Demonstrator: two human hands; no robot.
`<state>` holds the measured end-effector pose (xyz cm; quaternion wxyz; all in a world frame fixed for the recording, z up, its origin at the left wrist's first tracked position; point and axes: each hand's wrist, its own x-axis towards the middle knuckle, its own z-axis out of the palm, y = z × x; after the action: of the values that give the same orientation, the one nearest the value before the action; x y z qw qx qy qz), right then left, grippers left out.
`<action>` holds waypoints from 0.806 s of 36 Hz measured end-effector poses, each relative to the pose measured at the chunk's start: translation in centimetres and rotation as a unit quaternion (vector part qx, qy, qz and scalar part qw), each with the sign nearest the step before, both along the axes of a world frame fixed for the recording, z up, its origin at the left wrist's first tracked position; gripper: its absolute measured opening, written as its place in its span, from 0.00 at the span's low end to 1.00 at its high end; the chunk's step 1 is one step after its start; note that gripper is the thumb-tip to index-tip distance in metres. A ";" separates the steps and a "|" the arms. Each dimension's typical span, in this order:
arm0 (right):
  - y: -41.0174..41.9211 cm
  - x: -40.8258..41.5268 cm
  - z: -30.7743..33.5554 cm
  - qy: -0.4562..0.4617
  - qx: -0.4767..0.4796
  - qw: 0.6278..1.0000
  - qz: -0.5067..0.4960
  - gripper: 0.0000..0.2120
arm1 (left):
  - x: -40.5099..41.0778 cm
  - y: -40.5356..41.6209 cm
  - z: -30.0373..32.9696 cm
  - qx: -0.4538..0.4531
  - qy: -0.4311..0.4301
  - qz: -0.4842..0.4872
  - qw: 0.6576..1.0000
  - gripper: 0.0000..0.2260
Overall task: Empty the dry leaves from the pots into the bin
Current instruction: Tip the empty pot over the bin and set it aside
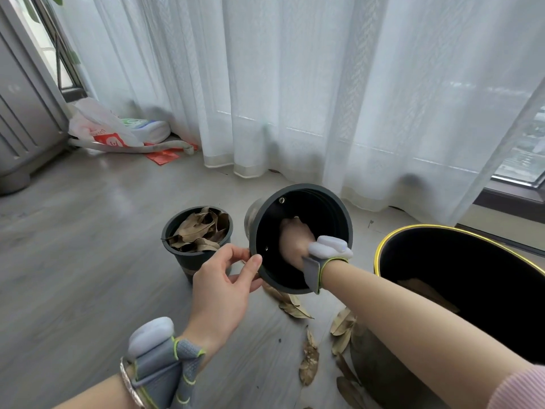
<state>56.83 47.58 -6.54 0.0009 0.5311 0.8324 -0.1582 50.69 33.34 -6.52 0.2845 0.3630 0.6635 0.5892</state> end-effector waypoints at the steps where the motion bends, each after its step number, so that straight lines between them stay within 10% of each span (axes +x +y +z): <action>1: 0.2 0.2 0.2 0.016 -0.006 1.000 -0.009 0.16 | -0.1 0.1 0.0 0.002 -0.002 -0.001 1.000 0.03; 17: -1.1 13.3 7.2 0.371 -0.182 0.909 -0.053 0.06 | -0.5 1.4 -1.3 -0.055 -0.041 0.004 0.998 0.06; 29: 0.1 23.2 2.1 0.116 -0.224 0.944 -0.211 0.13 | 0.9 1.9 -1.7 -0.110 -0.073 -0.016 0.991 0.06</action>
<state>80.03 47.63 -4.48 -0.0099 0.6586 0.6387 -0.3978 51.57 35.20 -8.18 0.3795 0.2961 0.6961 0.5326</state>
